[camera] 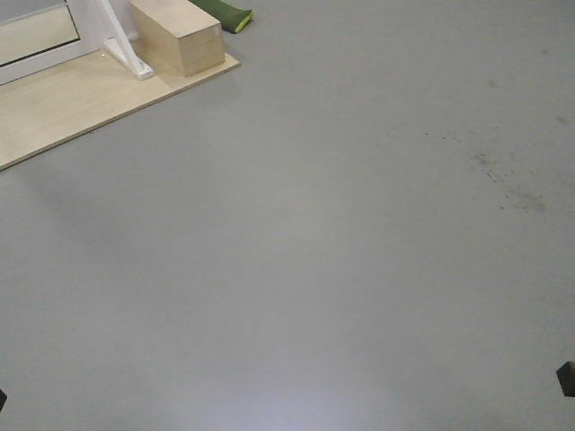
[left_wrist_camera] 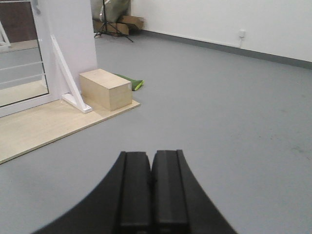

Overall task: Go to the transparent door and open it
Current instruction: 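Drive up to the glass sliding door and stop facing its handle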

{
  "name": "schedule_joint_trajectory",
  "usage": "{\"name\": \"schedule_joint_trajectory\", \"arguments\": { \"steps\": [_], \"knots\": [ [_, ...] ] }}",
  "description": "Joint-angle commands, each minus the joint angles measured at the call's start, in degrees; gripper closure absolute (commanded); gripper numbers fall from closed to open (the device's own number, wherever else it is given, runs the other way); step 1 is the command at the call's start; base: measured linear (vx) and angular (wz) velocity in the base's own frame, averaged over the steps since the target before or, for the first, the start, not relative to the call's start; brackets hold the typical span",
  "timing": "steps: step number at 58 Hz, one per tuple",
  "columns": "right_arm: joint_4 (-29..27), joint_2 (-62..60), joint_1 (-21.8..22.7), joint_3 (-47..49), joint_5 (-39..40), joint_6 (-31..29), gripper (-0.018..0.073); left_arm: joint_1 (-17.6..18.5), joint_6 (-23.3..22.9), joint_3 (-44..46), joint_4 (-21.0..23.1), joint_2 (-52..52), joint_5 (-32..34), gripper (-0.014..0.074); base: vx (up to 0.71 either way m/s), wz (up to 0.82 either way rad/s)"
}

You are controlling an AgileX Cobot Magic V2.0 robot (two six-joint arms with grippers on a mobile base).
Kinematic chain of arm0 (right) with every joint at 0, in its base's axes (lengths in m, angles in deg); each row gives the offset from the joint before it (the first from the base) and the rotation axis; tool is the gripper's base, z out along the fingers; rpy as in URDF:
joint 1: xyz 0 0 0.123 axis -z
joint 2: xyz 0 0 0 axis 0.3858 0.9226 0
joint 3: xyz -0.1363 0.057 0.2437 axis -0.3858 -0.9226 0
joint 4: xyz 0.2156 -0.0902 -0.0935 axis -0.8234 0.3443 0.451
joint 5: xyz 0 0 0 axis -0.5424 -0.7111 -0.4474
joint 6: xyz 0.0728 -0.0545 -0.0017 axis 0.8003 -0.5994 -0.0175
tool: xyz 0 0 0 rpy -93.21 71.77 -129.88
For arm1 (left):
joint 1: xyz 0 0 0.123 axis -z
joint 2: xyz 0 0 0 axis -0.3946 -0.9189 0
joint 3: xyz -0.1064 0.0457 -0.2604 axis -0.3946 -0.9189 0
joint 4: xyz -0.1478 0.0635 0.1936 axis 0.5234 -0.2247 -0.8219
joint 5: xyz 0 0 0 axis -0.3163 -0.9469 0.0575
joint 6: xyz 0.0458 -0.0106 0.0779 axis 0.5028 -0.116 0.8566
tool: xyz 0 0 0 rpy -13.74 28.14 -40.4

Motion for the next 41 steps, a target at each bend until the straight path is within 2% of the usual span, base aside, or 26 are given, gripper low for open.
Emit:
{"name": "schedule_joint_trajectory", "arguments": {
  "steps": [1,41],
  "knots": [
    [0.15,-0.89,0.21,-0.25,4.84,0.02,0.0568,-0.03,-0.48,-0.83,0.19,0.85,4.63,0.0599,0.63,0.36],
    [0.15,-0.89,0.21,-0.25,4.84,0.02,0.0568,-0.03,-0.48,-0.83,0.19,0.85,4.63,0.0599,0.68,0.27]
  ]
}}
